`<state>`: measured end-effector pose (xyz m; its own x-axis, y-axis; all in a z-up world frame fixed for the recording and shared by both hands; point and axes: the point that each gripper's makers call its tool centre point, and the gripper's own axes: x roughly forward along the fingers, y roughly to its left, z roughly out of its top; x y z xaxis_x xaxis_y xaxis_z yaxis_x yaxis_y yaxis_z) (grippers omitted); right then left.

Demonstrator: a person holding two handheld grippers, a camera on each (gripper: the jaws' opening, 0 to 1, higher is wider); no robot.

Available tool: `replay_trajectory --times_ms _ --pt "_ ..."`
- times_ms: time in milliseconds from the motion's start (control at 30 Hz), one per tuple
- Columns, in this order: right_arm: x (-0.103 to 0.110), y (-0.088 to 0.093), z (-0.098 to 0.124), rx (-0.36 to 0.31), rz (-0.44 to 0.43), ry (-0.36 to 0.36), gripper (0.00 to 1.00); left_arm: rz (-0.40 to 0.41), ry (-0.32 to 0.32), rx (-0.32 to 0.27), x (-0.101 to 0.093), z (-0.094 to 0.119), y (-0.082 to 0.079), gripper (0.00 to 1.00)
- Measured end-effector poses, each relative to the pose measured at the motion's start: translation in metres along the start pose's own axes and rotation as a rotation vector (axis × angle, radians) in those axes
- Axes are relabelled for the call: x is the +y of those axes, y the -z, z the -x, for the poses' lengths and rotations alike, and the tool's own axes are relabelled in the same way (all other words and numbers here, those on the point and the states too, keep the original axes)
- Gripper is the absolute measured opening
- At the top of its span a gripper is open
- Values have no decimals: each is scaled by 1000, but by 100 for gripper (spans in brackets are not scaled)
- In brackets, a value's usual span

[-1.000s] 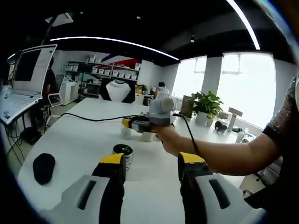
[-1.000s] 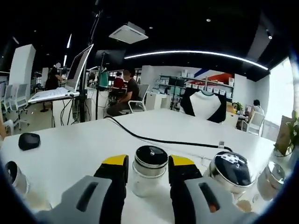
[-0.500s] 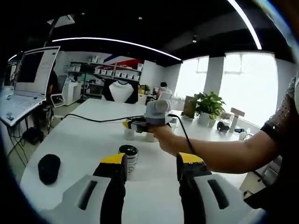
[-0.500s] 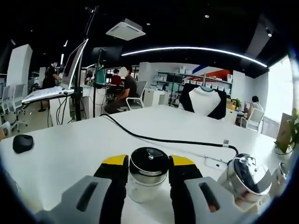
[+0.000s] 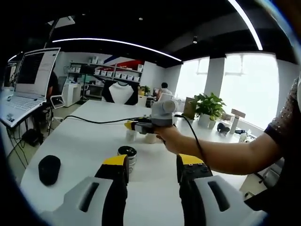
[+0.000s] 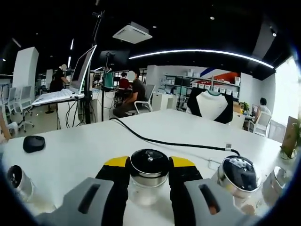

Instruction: Rotate the seasoning bottle until the label or dispensing opening points toward the visible target arrow and the bottle remains upright within the marked orientation range

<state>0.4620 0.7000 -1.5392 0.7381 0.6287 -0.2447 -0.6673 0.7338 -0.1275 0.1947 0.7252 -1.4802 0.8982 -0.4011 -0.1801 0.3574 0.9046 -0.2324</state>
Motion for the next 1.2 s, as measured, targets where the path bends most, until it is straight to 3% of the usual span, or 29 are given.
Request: replay_trajectory --times_ms 433,733,1033,1200 --pt "23 4 65 1 9 -81 29 1 71 -18 -32 -6 1 42" --pt "30 13 128 -11 -25 -116 29 -17 120 10 -54 -21 12 42" --pt "50 9 186 -52 -95 -185 29 -54 180 76 -81 -39 37 42" --pt "72 0 229 -84 -164 -297 29 -111 196 135 -87 -51 53 42"
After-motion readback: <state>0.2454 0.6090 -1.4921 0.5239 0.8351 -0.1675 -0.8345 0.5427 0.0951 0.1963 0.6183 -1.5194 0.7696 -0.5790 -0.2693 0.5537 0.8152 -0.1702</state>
